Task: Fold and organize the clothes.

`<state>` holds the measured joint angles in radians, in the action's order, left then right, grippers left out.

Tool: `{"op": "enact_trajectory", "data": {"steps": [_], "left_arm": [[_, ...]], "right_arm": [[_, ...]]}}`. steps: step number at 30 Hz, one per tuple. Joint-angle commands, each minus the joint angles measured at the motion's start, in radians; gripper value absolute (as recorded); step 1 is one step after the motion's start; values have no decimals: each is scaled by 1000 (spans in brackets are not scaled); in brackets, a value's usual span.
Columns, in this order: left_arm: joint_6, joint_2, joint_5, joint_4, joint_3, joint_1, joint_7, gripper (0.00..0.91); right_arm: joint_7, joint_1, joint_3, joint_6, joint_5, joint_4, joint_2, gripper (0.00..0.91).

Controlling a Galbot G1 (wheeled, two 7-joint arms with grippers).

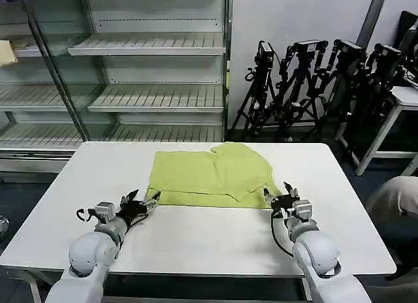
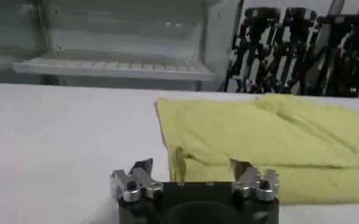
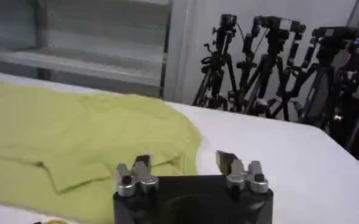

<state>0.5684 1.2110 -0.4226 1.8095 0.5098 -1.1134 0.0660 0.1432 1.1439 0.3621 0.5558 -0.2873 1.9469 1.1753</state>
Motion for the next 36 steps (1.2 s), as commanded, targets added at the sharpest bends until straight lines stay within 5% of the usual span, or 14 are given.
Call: {"op": "enact_trajectory", "data": {"steps": [1, 2, 3, 4, 6, 7, 8, 20, 36], "left_arm": [[11, 4, 23, 29, 0, -52, -18, 907], [11, 7, 23, 20, -1, -46, -22, 907], [11, 8, 22, 17, -1, -43, -25, 907], [11, 10, 22, 15, -1, -39, -28, 907], [11, 8, 20, 14, -3, -37, -30, 897], [11, 8, 20, 14, -5, -36, -31, 655], [11, 8, 20, 13, -8, -35, -32, 30], [11, 10, 21, 12, -21, -32, -31, 20], [10, -4, 24, 77, 2, -95, -26, 10]], "right_arm": [[5, 93, 17, 24, -4, 75, -18, 907], [5, 95, 18, 24, -8, 69, -19, 897], [5, 95, 18, 24, -8, 69, -19, 756], [10, 95, 19, 24, -14, 57, -19, 282], [17, 94, 22, 25, -31, 48, -18, 0], [17, 93, 22, 25, -36, 45, -18, 0], [16, 91, 23, 25, -43, 41, -19, 0], [7, 55, 21, 25, -167, -29, -26, 0], [-1, 147, 39, 24, -127, 117, -55, 0]]}}
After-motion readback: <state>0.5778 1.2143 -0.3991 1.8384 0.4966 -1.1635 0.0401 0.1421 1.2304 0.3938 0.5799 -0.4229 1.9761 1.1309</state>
